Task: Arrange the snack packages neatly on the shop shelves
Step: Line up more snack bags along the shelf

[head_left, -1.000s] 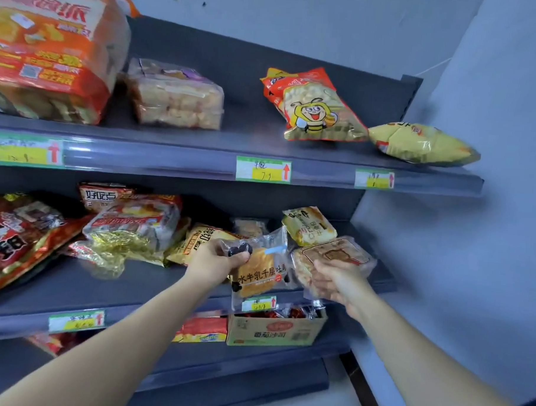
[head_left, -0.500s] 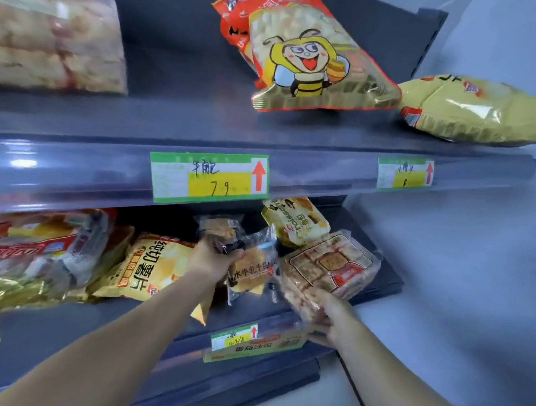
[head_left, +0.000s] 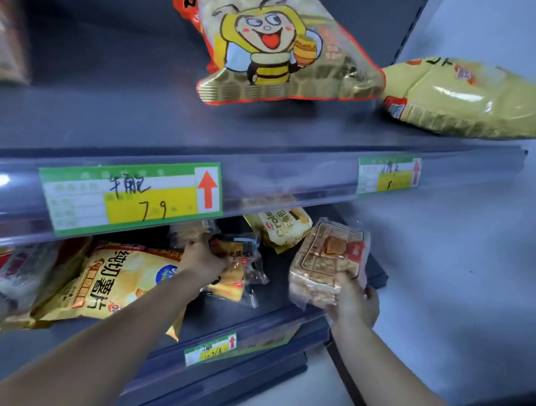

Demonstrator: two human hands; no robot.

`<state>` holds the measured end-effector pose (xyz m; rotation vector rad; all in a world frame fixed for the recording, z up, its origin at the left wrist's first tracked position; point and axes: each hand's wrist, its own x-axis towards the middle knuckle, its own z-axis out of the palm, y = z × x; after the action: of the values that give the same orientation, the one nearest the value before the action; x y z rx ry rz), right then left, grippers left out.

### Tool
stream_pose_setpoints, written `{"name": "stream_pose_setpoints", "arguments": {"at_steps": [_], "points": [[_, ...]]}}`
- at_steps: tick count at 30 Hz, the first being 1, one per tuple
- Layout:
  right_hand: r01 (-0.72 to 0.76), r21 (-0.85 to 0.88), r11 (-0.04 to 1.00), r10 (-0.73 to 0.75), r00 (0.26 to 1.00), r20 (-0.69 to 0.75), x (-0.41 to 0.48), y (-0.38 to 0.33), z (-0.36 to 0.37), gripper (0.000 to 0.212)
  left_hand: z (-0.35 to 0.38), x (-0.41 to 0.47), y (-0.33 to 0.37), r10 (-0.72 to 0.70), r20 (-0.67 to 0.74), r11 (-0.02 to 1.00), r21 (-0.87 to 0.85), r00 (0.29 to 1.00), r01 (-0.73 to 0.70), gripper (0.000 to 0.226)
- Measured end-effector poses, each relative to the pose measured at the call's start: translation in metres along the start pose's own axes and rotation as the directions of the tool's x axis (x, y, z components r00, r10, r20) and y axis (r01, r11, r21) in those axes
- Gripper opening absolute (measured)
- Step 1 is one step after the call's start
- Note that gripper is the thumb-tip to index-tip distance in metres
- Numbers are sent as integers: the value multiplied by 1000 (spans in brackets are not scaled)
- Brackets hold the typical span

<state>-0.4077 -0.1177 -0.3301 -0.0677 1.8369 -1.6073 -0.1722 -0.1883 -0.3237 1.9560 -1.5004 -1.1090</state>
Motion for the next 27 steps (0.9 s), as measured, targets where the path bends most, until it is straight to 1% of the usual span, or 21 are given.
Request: {"name": "stream_pose_setpoints", "arguments": {"at_steps": [2, 4, 6, 8, 10, 12, 13, 15, 17, 19, 21, 22, 23, 24, 25, 27], "points": [[79, 38, 996, -78, 997, -12, 2, -20, -10, 49, 0, -10, 4, 14, -30, 999, 41, 999, -13, 72], [149, 40, 988, -150, 989, 16, -1, -38, -23, 39, 0, -24, 11, 41, -61, 995, 96, 997, -35, 69], [228, 14, 973, -229, 972, 56, -4, -51, -37, 36, 0, -42, 18, 67, -75, 994, 97, 995, -59, 66], [306, 17, 952, -306, 947, 95, -13, -62, -50, 42, 1, -58, 22, 87, -84, 995, 45, 993, -84, 62], [363, 43, 931, -366, 924, 111, -23, -71, -61, 49, 1, -77, 26, 125, -108, 992, 29, 986, -123, 54], [389, 98, 916, -400, 903, 157, -37, -81, -72, 55, 0, -98, 31, 146, -139, 989, 25, 979, -144, 46], [394, 126, 910, -412, 891, 189, -45, -86, -77, 60, -1, -107, 32, 144, -151, 989, -5, 978, -146, 45], [377, 162, 912, -408, 877, 254, -62, -94, -87, 69, -4, -128, 32, 116, -160, 984, -115, 980, -135, 47], [334, 179, 926, -376, 864, 334, -77, -98, -95, 71, -9, -151, 28, 68, -170, 957, -268, 983, -113, 59], [317, 133, 939, -342, 829, 441, -95, -99, -103, 74, -19, -174, 22, 17, -208, 909, -404, 978, -102, 72], [254, 112, 961, -270, 757, 595, -113, -94, -109, 78, -34, -198, 11, -30, -251, 880, -466, 968, -94, 73], [216, 106, 971, -230, 702, 674, -123, -92, -111, 74, -42, -210, 3, -57, -261, 870, -487, 964, -80, 79], [193, 87, 977, -194, 647, 737, -134, -89, -112, 67, -51, -224, -5, -81, -258, 848, -525, 963, -70, 90], [173, 61, 983, -154, 602, 783, -146, -86, -113, 61, -61, -237, -16, -111, -232, 811, -584, 966, -47, 101], [148, 41, 988, -118, 562, 818, -158, -82, -112, 60, -72, -252, -26, -131, -209, 766, -642, 969, -35, 104], [108, 18, 994, -70, 495, 866, -181, -74, -106, 65, -97, -280, -48, -152, -190, 725, -689, 970, -22, 86]]}}
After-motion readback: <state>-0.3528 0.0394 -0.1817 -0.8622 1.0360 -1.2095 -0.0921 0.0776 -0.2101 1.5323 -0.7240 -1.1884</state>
